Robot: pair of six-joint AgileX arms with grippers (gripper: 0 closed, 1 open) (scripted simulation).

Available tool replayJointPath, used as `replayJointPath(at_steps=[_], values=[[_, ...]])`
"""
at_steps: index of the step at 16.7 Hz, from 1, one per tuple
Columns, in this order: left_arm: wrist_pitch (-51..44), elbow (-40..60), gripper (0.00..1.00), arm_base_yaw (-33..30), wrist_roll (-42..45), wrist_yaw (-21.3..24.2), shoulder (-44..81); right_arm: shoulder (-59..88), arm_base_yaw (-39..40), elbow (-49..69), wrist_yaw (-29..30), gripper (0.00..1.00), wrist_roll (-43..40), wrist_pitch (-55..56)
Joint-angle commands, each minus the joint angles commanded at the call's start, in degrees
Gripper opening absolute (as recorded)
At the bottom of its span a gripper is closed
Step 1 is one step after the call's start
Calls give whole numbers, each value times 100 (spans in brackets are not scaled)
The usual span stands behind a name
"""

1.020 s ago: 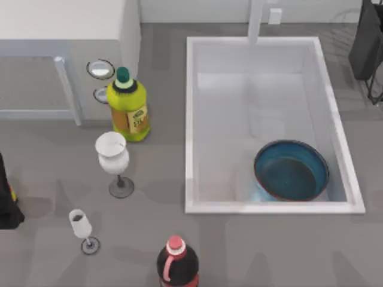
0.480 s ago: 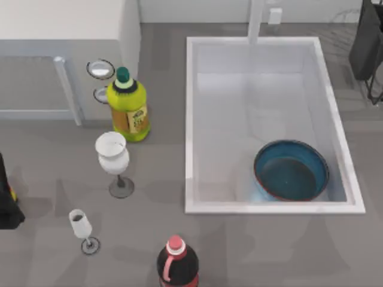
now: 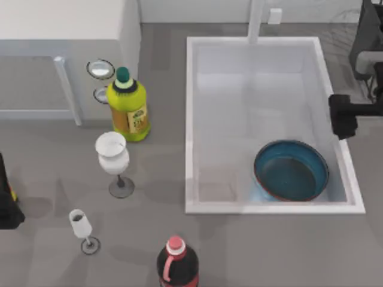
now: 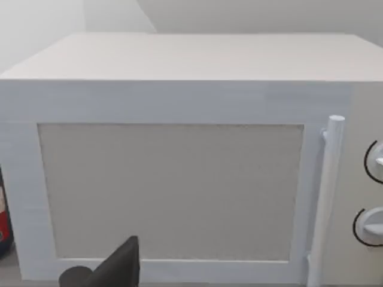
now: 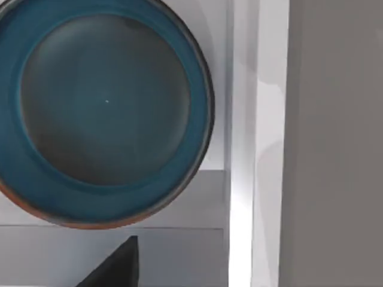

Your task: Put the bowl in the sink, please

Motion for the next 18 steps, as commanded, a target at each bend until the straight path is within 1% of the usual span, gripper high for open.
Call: replayJointPath(at_steps=[4, 7, 14, 16, 18], values=[[0, 0, 100, 0, 0, 0, 0, 1480, 154, 1174, -10, 100, 172, -670], [0, 0, 100, 0, 0, 0, 0, 2031, 218, 1669, -19, 100, 240, -918], [0, 0, 100, 0, 0, 0, 0, 2116, 200, 1729, -20, 100, 245, -930], [0, 0, 100, 0, 0, 0, 0, 2247, 213, 1615, -19, 100, 239, -722], [0, 0, 100, 0, 0, 0, 0, 2479, 221, 1429, -17, 100, 246, -277]])
